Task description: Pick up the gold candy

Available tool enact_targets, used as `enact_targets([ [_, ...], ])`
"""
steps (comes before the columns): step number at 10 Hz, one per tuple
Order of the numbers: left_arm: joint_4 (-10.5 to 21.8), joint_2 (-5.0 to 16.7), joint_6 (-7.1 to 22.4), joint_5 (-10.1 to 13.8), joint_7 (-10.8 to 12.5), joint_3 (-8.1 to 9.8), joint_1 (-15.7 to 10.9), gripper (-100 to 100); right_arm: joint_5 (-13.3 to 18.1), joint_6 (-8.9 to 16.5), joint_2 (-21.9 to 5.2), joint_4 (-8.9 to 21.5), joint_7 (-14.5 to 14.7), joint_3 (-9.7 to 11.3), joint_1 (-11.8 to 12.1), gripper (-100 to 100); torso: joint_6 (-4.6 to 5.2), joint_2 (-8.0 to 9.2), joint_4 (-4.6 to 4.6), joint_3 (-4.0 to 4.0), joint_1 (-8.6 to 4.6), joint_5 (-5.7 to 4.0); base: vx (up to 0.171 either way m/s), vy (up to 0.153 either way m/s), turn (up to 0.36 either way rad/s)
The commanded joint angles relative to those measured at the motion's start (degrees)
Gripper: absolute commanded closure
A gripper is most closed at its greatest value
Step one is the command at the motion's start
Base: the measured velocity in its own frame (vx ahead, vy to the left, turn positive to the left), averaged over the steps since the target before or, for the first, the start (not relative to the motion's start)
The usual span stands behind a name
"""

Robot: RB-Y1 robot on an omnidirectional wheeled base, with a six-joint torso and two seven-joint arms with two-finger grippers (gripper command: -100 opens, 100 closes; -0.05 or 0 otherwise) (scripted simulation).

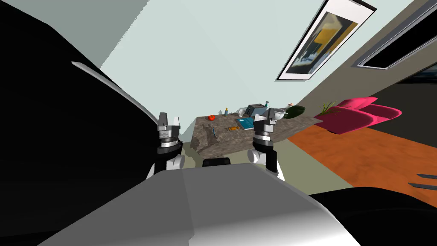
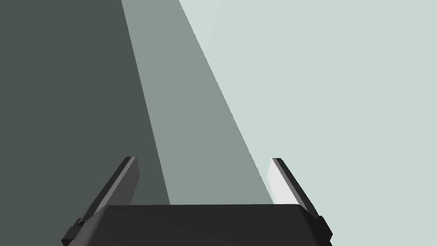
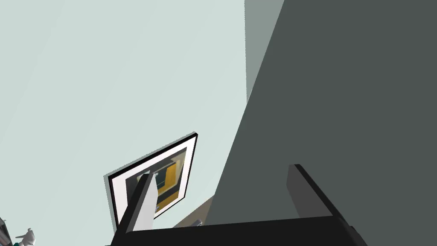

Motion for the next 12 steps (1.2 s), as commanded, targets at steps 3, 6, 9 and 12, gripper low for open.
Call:
enact_targets([
  [3, 0.00, 0.00, 0.00, 0.00, 0.00, 0.00, -0.01, 0, 1.87, 1.61, -4.39, 0.12, 1.44, -0.68, 2.60, -100, 0.00, 0.36, 0.08, 0.20, 0.10, 0.02, -0.102, 0.027, 0.075],
  [6, 0.00, -0.01, 0.00, 0.00, 0.00, -0.01, -0.02, 0, 4.89, 4.19, -8.78, 0.41, 3.75, -1.84, 6.87, -100, 0.00, 0.50, 0.11, 0.29, 0.29, 0.06, -0.121, 0.085, 0.120],
  [9, 0.00, -0.01, 0.00, 0.00, 0.00, -0.01, -0.02, 0, 8.86, 7.54, -13.27, 0.98, 6.79, -3.43, 12.27, -100, -0.01, 0.53, 0.12, 0.31, 0.28, 0.08, -0.125, 0.090, 0.180],
  [12, 0.00, -0.01, 0.00, 0.00, 0.00, 0.00, 0.00, 0, 11.87, 10.04, -16.30, 1.58, 9.10, -4.69, 16.89, -100, 0.02, 0.31, 0.08, 0.19, 0.23, 0.06, -0.065, 0.080, 0.159],
])
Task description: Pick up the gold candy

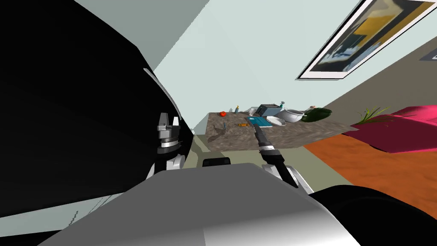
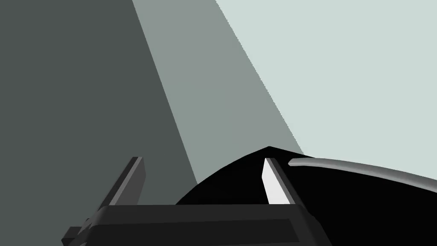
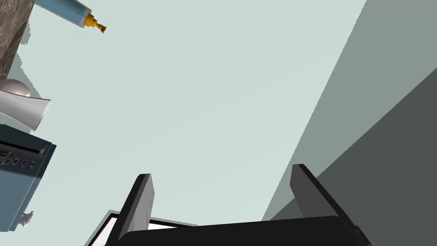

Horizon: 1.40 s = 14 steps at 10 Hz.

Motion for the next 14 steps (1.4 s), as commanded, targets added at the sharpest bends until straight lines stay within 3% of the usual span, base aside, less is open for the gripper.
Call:
enact_targets([
  [1, 0.00, 0.00, 0.00, 0.00, 0.00, 0.00, 0.00, 0, 2.46, 2.54, -2.20, -0.10, 1.97, -0.82, 2.86, -100, 0.00, 0.00, 0.00, 0.00, 0.00, 0.00, -0.053, 0.081, 0.275],
  [2, 0.00, 0.00, 0.00, 0.00, 0.00, 0.00, 0.00, 0, 2.46, 2.54, -2.20, -0.10, 1.97, -0.82, 3.65, -100, -0.01, 0.00, 0.00, 0.00, 0.04, 0.01, -0.044, 0.060, 0.130],
  [8, 0.00, 0.01, 0.00, 0.00, 0.00, 0.01, 0.00, 0, 10.69, 9.01, -10.19, 2.51, 8.27, -4.30, 15.18, -100, -0.01, -0.10, -0.02, -0.06, -0.19, -0.04, -0.031, 0.049, 0.293],
  [11, 0.00, 0.01, 0.00, 0.00, 0.00, 0.01, 0.01, 0, 12.33, 10.22, -11.83, 3.17, 9.53, -4.97, 18.63, -100, 0.00, -0.13, -0.02, -0.07, -0.26, -0.06, -0.009, 0.010, 0.185],
  [13, 0.00, 0.01, 0.00, 0.00, 0.00, 0.01, 0.00, 0, 15.52, 12.49, -15.10, 4.60, 11.97, -6.24, 22.83, -100, -0.02, -0.17, -0.03, -0.09, -0.31, -0.07, -0.003, 0.001, 0.406],
  [14, 0.00, 0.01, 0.00, 0.00, 0.00, 0.01, 0.01, 0, 15.52, 12.49, -15.10, 4.60, 11.97, -6.24, 23.74, -100, -0.02, -0.19, -0.03, -0.11, -0.36, -0.07, -0.001, -0.017, 0.163],
])
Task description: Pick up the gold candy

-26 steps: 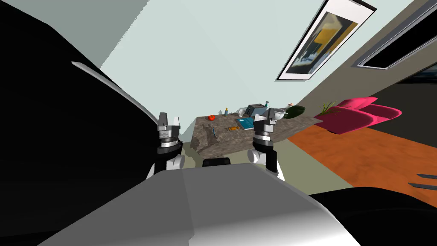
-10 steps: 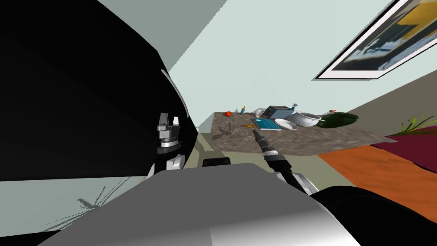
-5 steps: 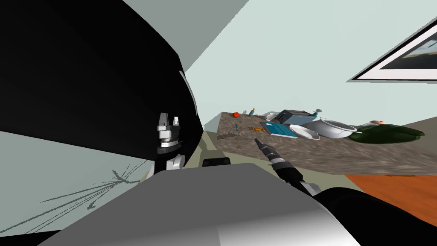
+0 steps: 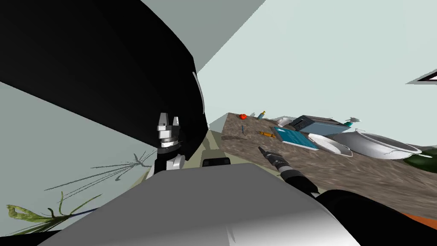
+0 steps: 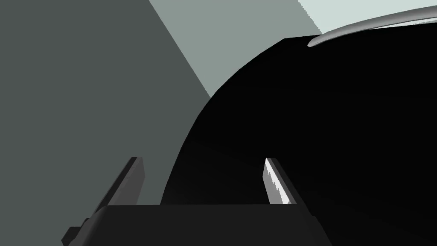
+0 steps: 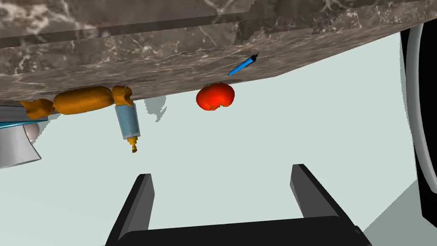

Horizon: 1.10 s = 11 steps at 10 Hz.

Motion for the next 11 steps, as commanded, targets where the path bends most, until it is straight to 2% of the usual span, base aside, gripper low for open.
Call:
enact_targets([
  [1, 0.00, 0.00, 0.00, 0.00, 0.00, 0.00, 0.00, 0, 1.67, 0.84, -2.01, 1.02, 1.32, -0.97, 2.86, -100, 0.00, 0.00, 0.00, 0.00, 0.00, 0.00, -0.002, -0.012, 0.337],
  [2, 0.00, 0.00, 0.00, 0.00, 0.00, -0.01, -0.01, 0, 3.17, 1.82, -3.56, 1.80, 2.46, -1.51, 4.84, -100, -0.06, 0.00, 0.00, 0.00, -0.01, 0.01, 0.002, -0.039, 0.421],
  [4, 0.00, 0.00, 0.00, 0.00, 0.00, 0.00, 0.00, 0, 3.17, 1.82, -3.56, 1.80, 2.46, -1.51, 6.00, -100, -0.01, -0.03, 0.00, -0.02, -0.10, -0.03, 0.001, -0.027, 0.116],
  [7, 0.00, 0.01, 0.00, 0.00, 0.00, 0.00, -0.01, 0, 7.28, 4.28, -7.80, 4.23, 5.62, -2.82, 12.19, -100, -0.04, -0.01, 0.00, -0.01, -0.16, -0.02, -0.005, -0.057, 0.412],
  [8, 0.00, 0.01, 0.00, 0.00, 0.00, 0.00, -0.01, 0, 7.28, 4.28, -7.80, 4.23, 5.62, -2.82, 13.07, -100, -0.06, -0.04, -0.01, -0.02, -0.31, -0.06, -0.008, -0.074, 0.361],
  [10, 0.00, 0.01, 0.00, 0.00, 0.00, 0.00, 0.00, 0, 9.67, 5.52, -10.22, 5.93, 7.45, -3.43, 16.85, -100, -0.04, -0.03, 0.00, -0.02, -0.24, -0.05, -0.016, -0.078, 0.387],
  [11, 0.00, 0.01, 0.00, 0.00, 0.00, 0.01, 0.00, 0, 9.67, 5.52, -10.22, 5.93, 7.45, -3.43, 17.33, -100, -0.03, -0.02, 0.00, -0.01, -0.34, -0.07, -0.019, -0.086, 0.244],
])
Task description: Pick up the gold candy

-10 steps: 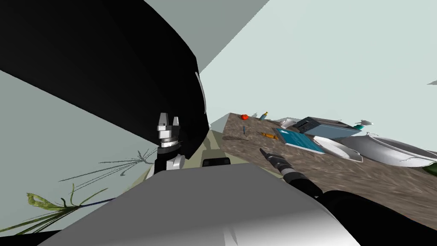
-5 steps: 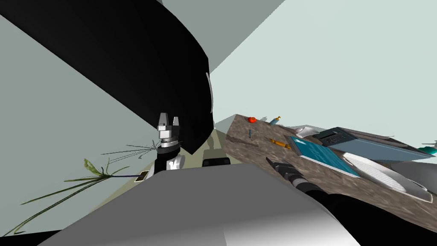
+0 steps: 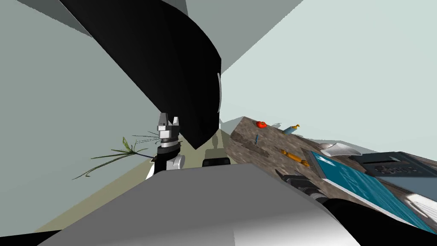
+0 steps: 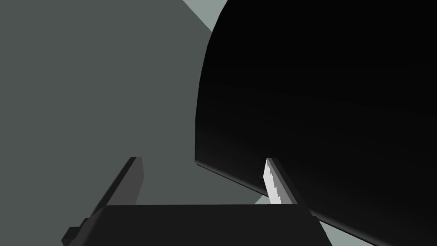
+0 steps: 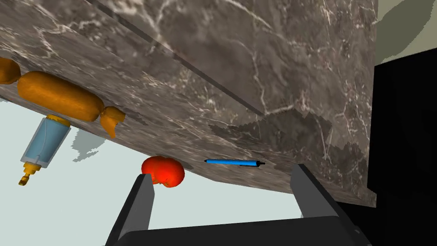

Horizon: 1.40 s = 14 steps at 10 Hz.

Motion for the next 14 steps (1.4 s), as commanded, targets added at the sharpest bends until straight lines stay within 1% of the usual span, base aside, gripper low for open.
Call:
enact_targets([
  [1, 0.00, 0.00, 0.00, 0.00, 0.00, 0.00, 0.00, 0, 1.26, 0.53, -1.33, 1.21, 0.96, -0.34, 2.42, -100, 0.00, 0.00, 0.00, 0.00, 0.00, 0.00, -0.036, -0.082, 0.400],
  [3, 0.00, 0.00, 0.00, 0.00, 0.00, 0.00, -0.01, 0, 3.17, 1.26, -3.39, 2.90, 2.42, -0.61, 5.99, -100, -0.02, 0.05, 0.01, 0.03, -0.10, -0.01, -0.043, -0.132, 0.435],
  [4, 0.00, 0.01, 0.00, 0.00, 0.00, 0.00, -0.01, 0, 3.17, 1.26, -3.39, 2.90, 2.42, -0.61, 5.99, -100, -0.03, 0.06, 0.01, 0.03, -0.25, -0.05, -0.035, -0.109, 0.308],
  [6, 0.00, 0.00, 0.00, 0.00, 0.00, 0.00, 0.00, 0, 4.74, 1.68, -5.28, 4.52, 3.62, -0.61, 9.04, -100, -0.03, -0.04, -0.01, -0.02, -0.11, -0.03, -0.035, -0.106, 0.460],
  [7, 0.00, 0.01, 0.00, 0.00, 0.00, 0.00, -0.01, 0, 4.74, 1.68, -5.28, 4.52, 3.62, -0.61, 9.04, -100, -0.04, -0.04, -0.01, -0.03, -0.18, -0.04, -0.046, -0.107, 0.171],
  [8, 0.00, 0.01, 0.00, 0.00, 0.00, 0.01, 0.01, 0, 5.40, 1.78, -6.16, 5.29, 4.14, -0.52, 10.37, -100, 0.06, -0.03, 0.00, -0.01, -0.12, -0.03, -0.055, -0.102, 0.270],
  [10, 0.00, 0.01, 0.00, 0.00, 0.00, 0.01, -0.01, 0, 6.51, 1.80, -7.76, 6.72, 4.99, -0.15, 12.60, -100, -0.02, 0.06, 0.01, 0.03, -0.21, -0.04, -0.106, -0.149, 0.473],
  [12, 0.00, 0.01, 0.00, 0.00, 0.00, 0.01, 0.00, 0, 7.34, 1.62, -9.05, 7.94, 5.64, 0.50, 14.27, -100, 0.01, 0.12, 0.04, 0.08, -0.39, -0.10, -0.089, -0.163, 0.367],
  [14, 0.00, 0.01, 0.00, 0.00, 0.00, 0.02, 0.01, 0, 7.93, 1.27, -9.92, 8.89, 6.11, 1.42, 15.38, -100, 0.03, 0.03, 0.02, 0.02, -0.34, -0.10, -0.089, -0.125, 0.288],
])
